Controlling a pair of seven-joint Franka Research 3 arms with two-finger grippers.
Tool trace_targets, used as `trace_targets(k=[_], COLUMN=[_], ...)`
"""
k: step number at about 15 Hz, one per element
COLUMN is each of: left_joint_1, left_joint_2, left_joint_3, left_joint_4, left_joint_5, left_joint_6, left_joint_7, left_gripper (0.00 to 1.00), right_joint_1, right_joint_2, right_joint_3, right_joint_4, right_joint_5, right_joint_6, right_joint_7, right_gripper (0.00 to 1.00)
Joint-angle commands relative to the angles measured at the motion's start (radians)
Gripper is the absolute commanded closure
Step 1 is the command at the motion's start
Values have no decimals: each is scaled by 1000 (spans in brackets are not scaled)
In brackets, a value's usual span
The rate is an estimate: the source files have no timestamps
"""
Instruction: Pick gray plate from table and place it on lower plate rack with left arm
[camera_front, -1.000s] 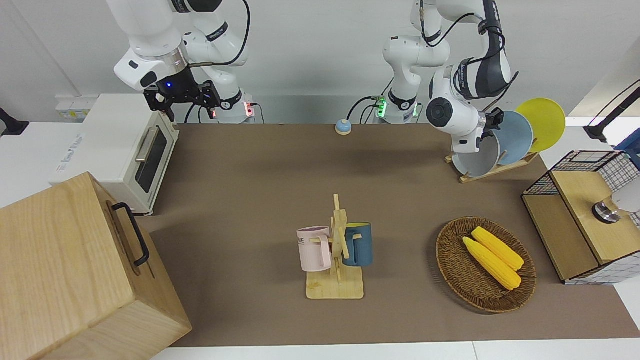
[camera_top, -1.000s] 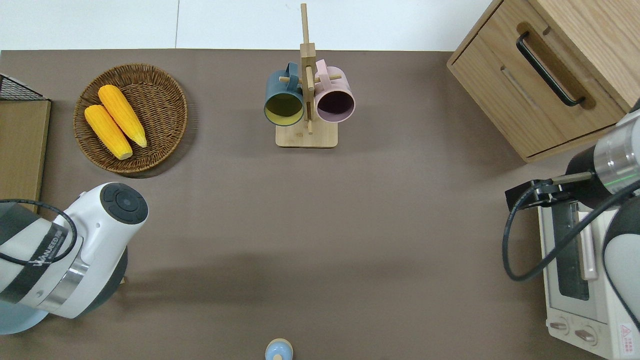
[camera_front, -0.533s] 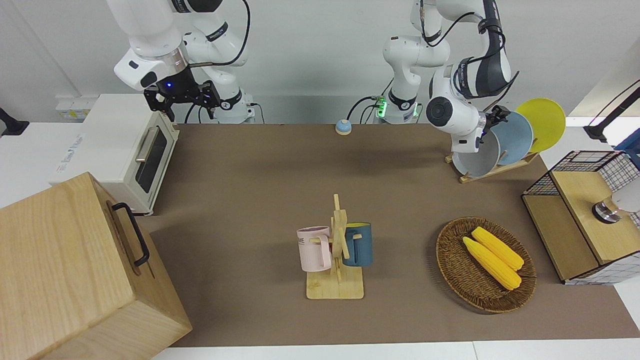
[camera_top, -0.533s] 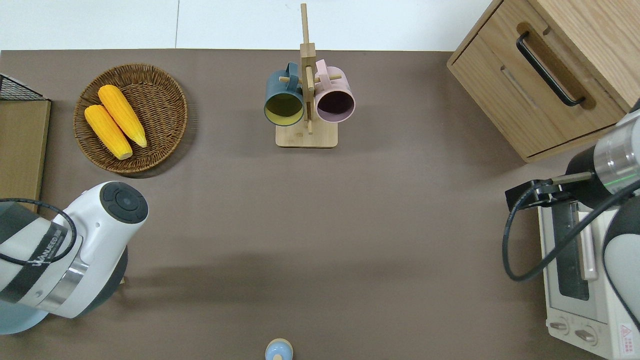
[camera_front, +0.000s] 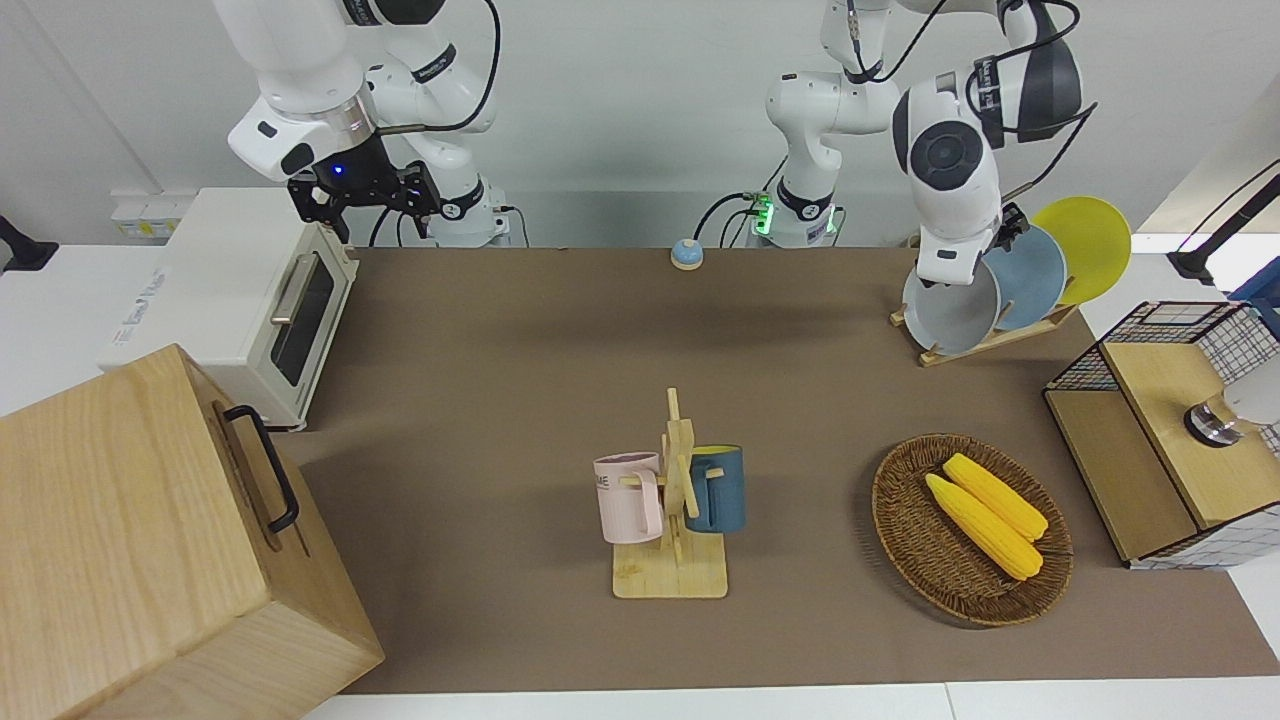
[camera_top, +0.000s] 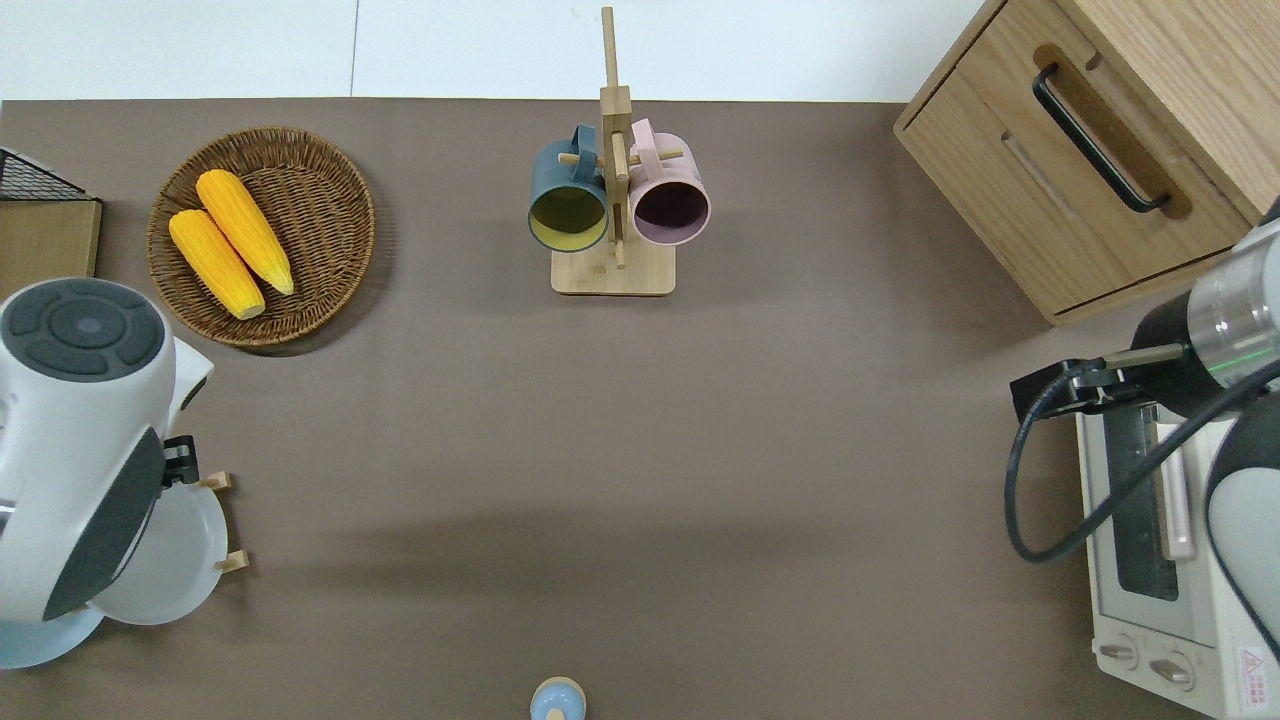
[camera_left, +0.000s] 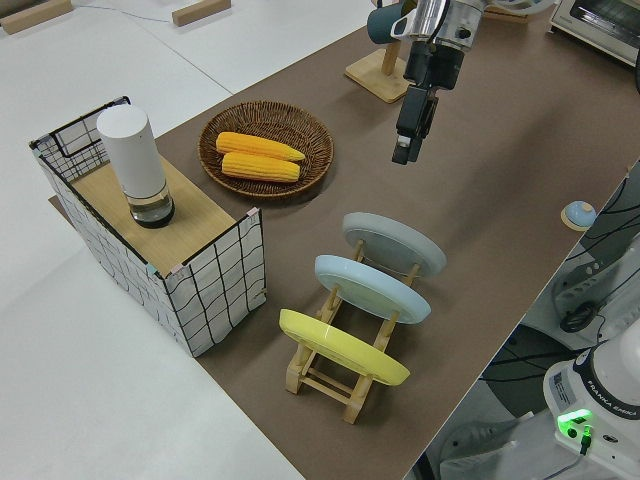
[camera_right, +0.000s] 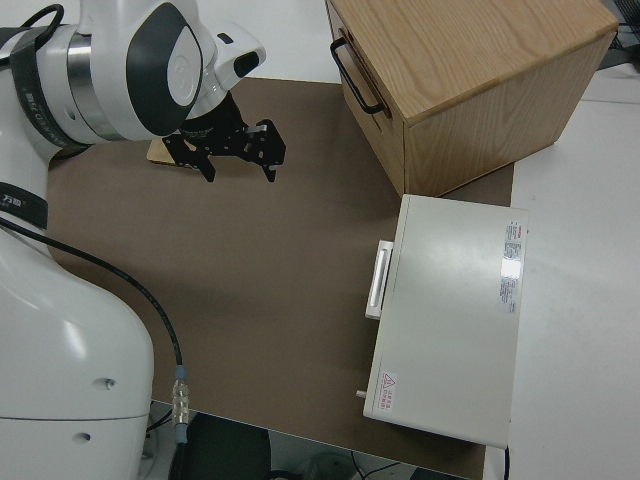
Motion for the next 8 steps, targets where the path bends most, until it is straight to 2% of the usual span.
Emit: trace_targets(k=[1, 6, 8], left_joint_1=[29, 55, 55], left_joint_2=[42, 46, 42], left_joint_3=[-3, -2, 12], left_joint_4=[79, 137, 160], left_joint_5=[-178, -405, -477], left_joint_6=[24, 97, 107], left_joint_7=[83, 243, 319], left_gripper=[5, 5, 5], right_joint_1=[-23, -23, -23], right_joint_2=[-2, -2, -2], right_joint_3=[20, 20, 20], right_joint_4=[7, 7, 7], right_joint_5=[-6, -5, -5], right_joint_6=[-11, -11, -11], right_joint_7=[12, 12, 12], right_gripper=[17, 17, 17])
